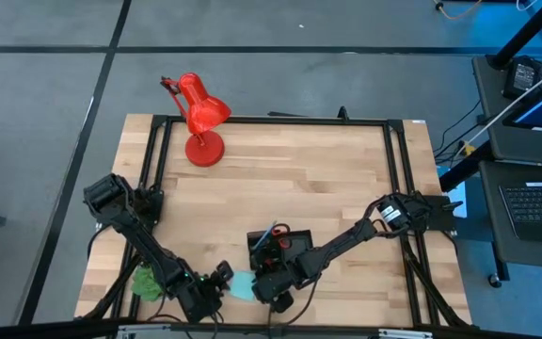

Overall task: Pick and place office supplies into organizer
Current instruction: Put the blue sticky notes into the black desk organizer

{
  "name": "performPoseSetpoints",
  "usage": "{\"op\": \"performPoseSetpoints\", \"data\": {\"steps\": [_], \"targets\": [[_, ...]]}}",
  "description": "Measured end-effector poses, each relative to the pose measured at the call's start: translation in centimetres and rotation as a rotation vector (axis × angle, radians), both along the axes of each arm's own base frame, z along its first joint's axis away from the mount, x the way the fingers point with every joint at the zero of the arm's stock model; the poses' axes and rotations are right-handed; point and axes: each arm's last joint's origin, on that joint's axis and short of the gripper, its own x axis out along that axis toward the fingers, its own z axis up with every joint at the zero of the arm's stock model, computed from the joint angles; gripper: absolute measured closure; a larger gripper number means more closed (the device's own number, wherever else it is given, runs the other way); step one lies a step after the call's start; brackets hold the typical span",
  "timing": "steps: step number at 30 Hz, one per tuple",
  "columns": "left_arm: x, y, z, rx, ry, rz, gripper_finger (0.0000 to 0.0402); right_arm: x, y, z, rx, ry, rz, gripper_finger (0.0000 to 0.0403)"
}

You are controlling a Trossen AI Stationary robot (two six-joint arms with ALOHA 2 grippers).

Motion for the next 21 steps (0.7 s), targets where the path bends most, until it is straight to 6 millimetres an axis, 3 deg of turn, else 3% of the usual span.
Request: {"op": "performPoseSetpoints", "data": {"steps": [7,14,21], "targets": [[-0.1,0.2,-0.2,0.062,-0.029,0.031,0.0265,0.2,-0.4,0.0,0.013,0.0,-0.027,0.0324],[-0.1,-0.5,-2.1,0.11,-0.048,0.025,0.0265,0.4,-0.7,0.0,0.013,-0.004,-0.035,0.0324],[-0.2,-0.8,-2.3,0.141,-0.096,0.044,0.0265,0.4,-0.7,0.0,0.013,-0.005,-0.035,0.0324]]}}
